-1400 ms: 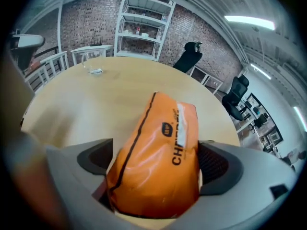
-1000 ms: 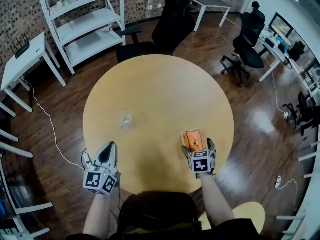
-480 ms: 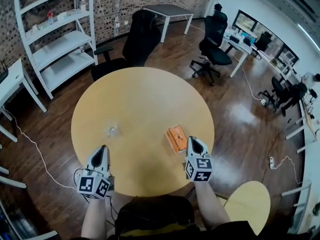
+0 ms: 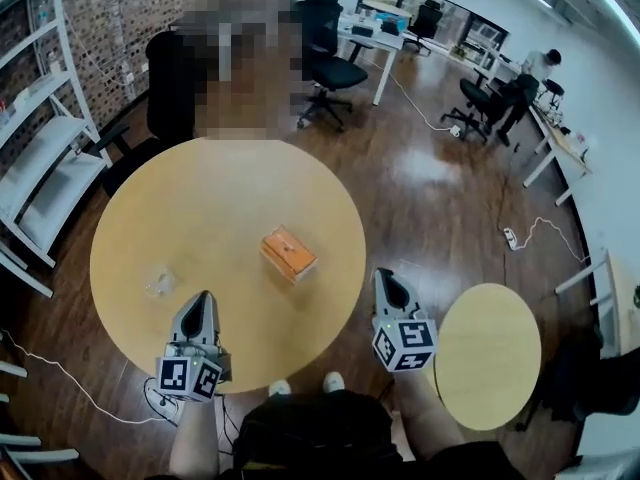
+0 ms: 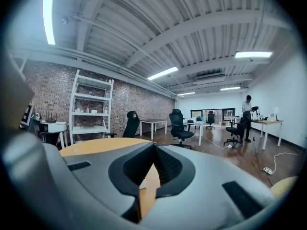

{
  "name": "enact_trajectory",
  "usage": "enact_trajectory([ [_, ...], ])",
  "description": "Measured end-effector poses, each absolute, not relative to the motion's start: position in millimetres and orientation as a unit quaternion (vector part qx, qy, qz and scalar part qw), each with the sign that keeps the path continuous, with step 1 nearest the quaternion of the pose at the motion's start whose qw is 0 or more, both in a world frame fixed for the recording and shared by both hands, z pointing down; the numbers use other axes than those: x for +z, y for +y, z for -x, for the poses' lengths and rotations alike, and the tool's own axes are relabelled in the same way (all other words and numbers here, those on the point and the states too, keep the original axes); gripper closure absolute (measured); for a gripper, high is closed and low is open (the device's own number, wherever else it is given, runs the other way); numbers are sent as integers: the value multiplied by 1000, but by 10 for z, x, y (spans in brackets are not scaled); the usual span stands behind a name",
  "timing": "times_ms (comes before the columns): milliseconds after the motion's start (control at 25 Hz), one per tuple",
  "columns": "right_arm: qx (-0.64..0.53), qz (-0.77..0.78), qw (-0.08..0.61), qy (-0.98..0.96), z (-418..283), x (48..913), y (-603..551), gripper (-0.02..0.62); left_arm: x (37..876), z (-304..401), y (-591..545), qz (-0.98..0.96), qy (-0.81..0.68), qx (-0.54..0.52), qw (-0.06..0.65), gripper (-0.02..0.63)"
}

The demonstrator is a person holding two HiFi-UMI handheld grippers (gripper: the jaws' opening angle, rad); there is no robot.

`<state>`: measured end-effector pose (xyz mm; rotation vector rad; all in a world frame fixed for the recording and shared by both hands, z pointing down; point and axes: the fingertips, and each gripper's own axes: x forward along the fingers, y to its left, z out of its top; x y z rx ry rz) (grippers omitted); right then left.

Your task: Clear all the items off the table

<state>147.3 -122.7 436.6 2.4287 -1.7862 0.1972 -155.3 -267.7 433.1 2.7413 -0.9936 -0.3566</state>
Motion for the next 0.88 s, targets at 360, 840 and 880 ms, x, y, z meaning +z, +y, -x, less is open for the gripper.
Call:
enact_trajectory([
  [360,-1,-816,-13,-578,-1924,3899,-561,592,4002,887,-2318,-942,-293,-145,78,603],
  [840,-8,-815,-26,-578,-2362,3965,-346,592,4103,496,-2045,-947,-289,-122,69,603],
  [880,-6,-817,-19,-576,-2402,3996,-325,594,4136,477,-2046,-946,-291,-121,72,603],
])
